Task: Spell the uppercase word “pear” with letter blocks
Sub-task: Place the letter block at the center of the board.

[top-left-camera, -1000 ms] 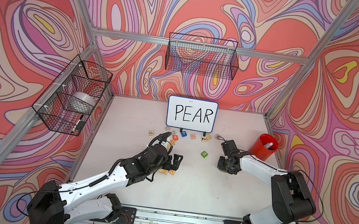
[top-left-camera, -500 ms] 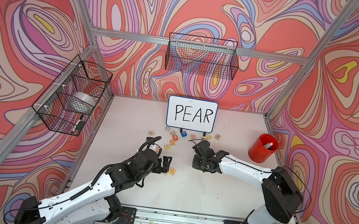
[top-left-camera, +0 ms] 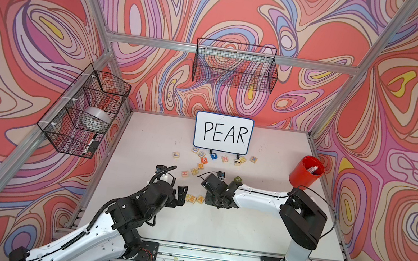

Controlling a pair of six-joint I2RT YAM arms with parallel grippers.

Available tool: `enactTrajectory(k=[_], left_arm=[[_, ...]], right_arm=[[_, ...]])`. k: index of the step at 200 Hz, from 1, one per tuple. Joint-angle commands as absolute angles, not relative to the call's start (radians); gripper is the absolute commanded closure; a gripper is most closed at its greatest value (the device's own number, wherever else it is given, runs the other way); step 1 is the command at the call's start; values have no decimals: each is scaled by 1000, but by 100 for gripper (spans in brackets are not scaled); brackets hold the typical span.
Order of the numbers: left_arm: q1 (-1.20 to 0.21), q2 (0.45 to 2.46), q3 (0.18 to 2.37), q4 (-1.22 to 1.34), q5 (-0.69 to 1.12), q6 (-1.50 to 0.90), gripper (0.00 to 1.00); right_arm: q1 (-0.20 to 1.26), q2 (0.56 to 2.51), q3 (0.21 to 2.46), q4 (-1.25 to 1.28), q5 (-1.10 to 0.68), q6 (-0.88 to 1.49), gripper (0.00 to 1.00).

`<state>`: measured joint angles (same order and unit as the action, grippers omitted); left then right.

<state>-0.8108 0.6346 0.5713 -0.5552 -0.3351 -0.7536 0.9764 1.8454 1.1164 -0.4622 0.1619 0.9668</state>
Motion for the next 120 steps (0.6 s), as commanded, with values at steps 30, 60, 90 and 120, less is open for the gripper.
enactTrajectory(k=[30,60,90,120], left_arm=[[-813,586,552,-623,-365,-773,0],[-813,575,550,-632,-364,-775,0],[-813,561,546,-643,-370,-784,0],[-813,543,546,-648,-372,-788,0]], right_arm=[[1016,1890,1134,-475,179,1027,73],[1028,1890,1144,-501,197,1035,70],[1029,1875,1145,-492,201,1029,64],[1030,1870,1155,-489,189,1018,58]])
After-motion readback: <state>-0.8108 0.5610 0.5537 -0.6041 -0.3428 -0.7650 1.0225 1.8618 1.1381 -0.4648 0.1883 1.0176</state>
